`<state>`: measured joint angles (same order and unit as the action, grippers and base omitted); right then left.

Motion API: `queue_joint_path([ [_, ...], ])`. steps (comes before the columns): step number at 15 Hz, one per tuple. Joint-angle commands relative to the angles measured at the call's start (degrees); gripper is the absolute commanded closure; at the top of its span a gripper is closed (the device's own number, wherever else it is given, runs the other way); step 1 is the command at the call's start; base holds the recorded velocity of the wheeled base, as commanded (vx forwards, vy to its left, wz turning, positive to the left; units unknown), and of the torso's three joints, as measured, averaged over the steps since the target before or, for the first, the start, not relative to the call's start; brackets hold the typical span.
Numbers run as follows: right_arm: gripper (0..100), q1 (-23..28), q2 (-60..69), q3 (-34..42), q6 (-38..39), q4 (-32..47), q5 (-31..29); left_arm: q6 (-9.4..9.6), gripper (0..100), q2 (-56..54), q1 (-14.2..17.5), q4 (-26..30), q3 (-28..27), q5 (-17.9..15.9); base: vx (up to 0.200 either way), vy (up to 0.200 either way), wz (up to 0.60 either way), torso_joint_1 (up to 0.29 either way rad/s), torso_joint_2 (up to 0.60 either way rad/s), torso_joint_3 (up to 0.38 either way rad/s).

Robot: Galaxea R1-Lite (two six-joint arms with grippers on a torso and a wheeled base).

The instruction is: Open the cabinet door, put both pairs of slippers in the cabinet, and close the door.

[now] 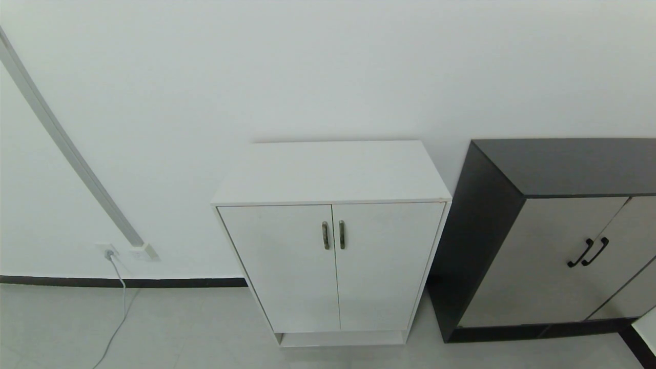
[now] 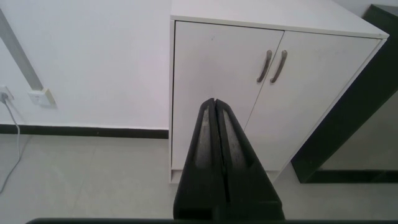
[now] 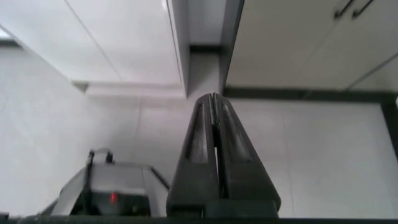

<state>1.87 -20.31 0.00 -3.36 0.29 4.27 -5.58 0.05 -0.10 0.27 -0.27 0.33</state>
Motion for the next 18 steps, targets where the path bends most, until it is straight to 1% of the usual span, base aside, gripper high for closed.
queue_joint_path([
  [1, 100, 0.3, 6.6, 0.0, 0.0, 0.0, 0.0, -0.04, 100, 0.0, 0.0, 0.0, 0.0, 0.0, 0.000, 0.000, 0.00, 0.000, 0.00, 0.000],
  [5, 100, 2.3, 11.2, 0.0, 0.0, 0.0, 0.0, -0.04, 100, 0.0, 0.0, 0.0, 0.0, 0.0, 0.000, 0.000, 0.00, 0.000, 0.00, 0.000],
  [8, 100, 2.4, 14.9, 0.0, -0.1, 0.0, 0.0, -0.04, 100, 0.0, 0.0, 0.0, 0.0, 0.0, 0.000, 0.000, 0.00, 0.000, 0.00, 0.000],
  [12, 100, 2.4, 14.9, 0.0, 1.9, -0.1, 1.1, -0.04, 100, 0.0, 0.0, 0.0, 0.0, 0.0, 0.000, 0.000, 0.00, 0.000, 0.00, 0.000],
  [13, 100, 1.9, 15.1, 0.0, 2.4, -0.2, 1.5, -0.04, 100, 0.0, 0.0, 0.0, 0.0, 0.0, 0.000, 0.000, 0.00, 0.000, 0.00, 0.000],
  [14, 100, -2.8, 18.3, 0.0, 2.1, -0.2, 1.7, -0.04, 100, 0.0, 0.0, 0.0, 0.0, 0.0, 0.000, 0.000, 0.00, 0.000, 0.00, 0.000],
  [16, 100, -3.1, 17.2, 0.0, 2.1, -0.1, 1.8, -0.04, 100, 0.0, 0.0, 0.0, 0.0, 0.0, 0.000, 0.000, 0.00, 0.000, 0.00, 0.000],
  [18, 100, -2.3, 19.8, 0.0, 2.1, -0.1, 1.8, -0.04, 100, 0.0, 0.0, 0.0, 0.0, 0.0, 0.000, 0.000, 0.00, 0.000, 0.00, 0.000],
])
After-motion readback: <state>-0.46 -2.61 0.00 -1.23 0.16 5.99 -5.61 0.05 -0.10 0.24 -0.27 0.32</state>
